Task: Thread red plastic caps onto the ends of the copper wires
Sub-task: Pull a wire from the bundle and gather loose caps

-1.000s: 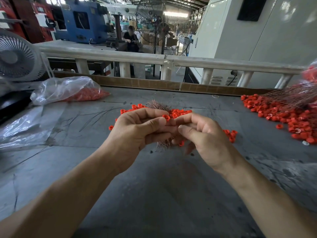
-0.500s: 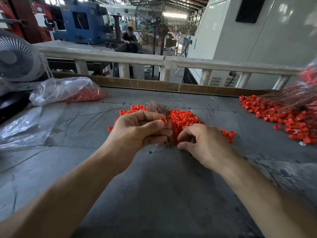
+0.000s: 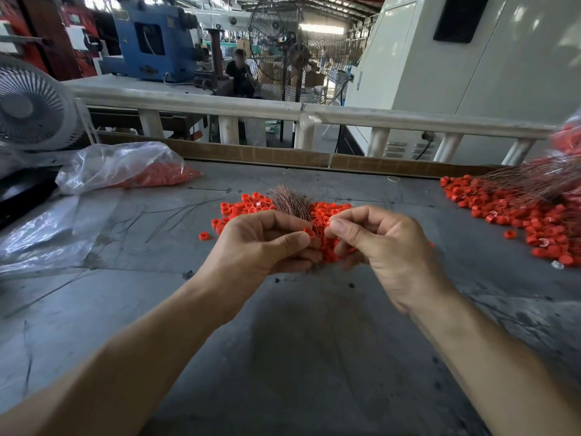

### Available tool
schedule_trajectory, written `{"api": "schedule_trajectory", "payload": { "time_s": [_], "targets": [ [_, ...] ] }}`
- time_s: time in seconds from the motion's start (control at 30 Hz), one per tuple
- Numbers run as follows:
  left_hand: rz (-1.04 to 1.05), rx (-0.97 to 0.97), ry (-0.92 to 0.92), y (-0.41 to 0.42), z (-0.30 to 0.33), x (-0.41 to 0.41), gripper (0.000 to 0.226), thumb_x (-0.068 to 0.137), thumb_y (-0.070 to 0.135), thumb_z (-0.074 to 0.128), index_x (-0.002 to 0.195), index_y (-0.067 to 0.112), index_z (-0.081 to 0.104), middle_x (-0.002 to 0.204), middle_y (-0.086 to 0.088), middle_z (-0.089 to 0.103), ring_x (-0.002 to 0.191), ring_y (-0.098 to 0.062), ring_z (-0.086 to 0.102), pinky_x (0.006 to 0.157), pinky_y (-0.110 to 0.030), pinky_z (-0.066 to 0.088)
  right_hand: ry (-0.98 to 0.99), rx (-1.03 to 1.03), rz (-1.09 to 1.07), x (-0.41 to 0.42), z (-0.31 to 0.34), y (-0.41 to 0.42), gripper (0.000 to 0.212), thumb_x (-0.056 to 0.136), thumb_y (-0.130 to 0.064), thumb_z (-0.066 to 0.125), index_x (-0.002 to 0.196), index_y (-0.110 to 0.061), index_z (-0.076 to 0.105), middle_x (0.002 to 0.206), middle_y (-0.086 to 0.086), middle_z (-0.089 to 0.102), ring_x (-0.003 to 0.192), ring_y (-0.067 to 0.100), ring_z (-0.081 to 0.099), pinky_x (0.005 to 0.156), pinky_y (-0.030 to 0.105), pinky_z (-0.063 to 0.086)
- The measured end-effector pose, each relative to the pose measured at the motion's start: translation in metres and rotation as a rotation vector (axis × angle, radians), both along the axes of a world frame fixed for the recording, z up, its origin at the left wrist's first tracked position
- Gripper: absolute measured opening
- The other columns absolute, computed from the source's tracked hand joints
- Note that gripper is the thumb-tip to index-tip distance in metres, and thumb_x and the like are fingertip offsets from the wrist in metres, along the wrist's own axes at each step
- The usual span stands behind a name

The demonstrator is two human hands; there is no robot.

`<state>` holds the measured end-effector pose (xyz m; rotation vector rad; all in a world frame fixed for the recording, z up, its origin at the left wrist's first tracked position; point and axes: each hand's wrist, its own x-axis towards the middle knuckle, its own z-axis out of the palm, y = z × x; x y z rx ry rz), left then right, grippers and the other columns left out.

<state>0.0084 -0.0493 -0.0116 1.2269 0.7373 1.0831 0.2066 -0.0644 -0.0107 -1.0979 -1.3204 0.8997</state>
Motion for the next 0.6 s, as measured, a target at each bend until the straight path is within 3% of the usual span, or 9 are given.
{"api": "schedule_trajectory", "payload": {
  "time_s": [0.17,0.37,0.6],
  "targets": [
    [-0.003,0.016,0.011,0.0,0.0,0.0,0.019,0.076,0.015,0.075,0.094,0.009,0.075,0.093,-0.022,0.076,0.089,-0.031,0.076,0.076,-0.032,0.062,0.006,-0.03,0.029,-0.006,0.003,-0.003,0.014,0.086,0.002,0.074,0.095,-0.008,0.076,0.082,0.013,0.075,0.07,0.017,0.07,0.063,0.028,0.06],
    [-0.002,0.061,0.029,-0.002,0.002,0.0,0.027,0.078,0.014,0.072,0.102,0.002,0.071,0.094,-0.021,0.076,0.09,-0.032,0.076,0.079,-0.033,0.062,-0.167,0.097,-0.029,-0.013,0.008,-0.012,0.01,0.088,-0.006,0.076,0.091,-0.015,0.077,0.079,0.003,0.076,0.074,0.015,0.074,0.065,0.028,0.061],
    [0.021,0.13,0.061,-0.002,0.001,0.002,0.025,0.078,0.015,0.073,0.101,0.005,0.072,0.091,-0.018,0.077,0.087,-0.03,0.076,0.078,-0.031,0.062,-0.41,0.249,-0.133,-0.017,0.012,-0.016,0.011,0.084,-0.013,0.082,0.087,-0.023,0.079,0.078,-0.01,0.075,0.074,0.01,0.072,0.072,0.033,0.06]
  ]
}}
